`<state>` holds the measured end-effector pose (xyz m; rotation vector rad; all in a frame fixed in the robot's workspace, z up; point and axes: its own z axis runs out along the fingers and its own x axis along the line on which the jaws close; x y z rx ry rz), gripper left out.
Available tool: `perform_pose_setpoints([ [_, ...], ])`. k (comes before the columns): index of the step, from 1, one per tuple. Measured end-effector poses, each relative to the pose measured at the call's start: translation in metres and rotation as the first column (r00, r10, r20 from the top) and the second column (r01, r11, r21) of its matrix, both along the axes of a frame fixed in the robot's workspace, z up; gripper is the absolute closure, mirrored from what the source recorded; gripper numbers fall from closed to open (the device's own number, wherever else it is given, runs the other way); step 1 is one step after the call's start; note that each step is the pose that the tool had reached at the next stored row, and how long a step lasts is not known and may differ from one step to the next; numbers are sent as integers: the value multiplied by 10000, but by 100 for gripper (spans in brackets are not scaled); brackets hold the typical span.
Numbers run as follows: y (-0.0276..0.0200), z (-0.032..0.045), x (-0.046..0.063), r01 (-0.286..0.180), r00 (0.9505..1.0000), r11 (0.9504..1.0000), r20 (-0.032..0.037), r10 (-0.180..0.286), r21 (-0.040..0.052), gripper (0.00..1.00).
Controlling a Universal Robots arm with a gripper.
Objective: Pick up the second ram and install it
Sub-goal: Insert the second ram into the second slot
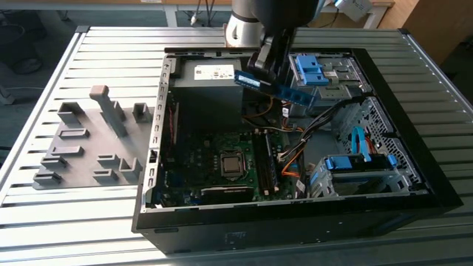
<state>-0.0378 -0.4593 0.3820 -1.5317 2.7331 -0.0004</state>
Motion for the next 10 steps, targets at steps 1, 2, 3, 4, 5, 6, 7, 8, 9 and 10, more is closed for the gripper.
perform_pose_setpoints([
  [1, 0, -2, 0, 172, 9999, 9999, 0, -172, -1, 86],
  [2, 0, -3, 0, 350, 9994, 9994, -1, -350, -2, 86],
  [3, 0, -5, 0, 520, 9986, 9986, 0, -520, -2, 86],
  [4, 0, -6, 0, 679, 9977, 9977, 0, -679, -2, 86],
  [5, 0, -7, 0, 837, 9965, 9965, -1, -837, -4, 86],
  [6, 0, -9, 0, 1001, 9950, 9950, 0, -1001, -4, 86],
  [7, 0, -10, 0, 1189, 9929, 9929, 0, -1189, -4, 86],
  [8, 0, -12, 0, 1357, 9908, 9908, 0, -1357, -4, 86],
  [9, 0, -14, 0, 1537, 9881, 9881, 0, -1537, -4, 86],
  [10, 0, -16, 0, 1707, 9853, 9853, 0, -1707, -5, 86],
])
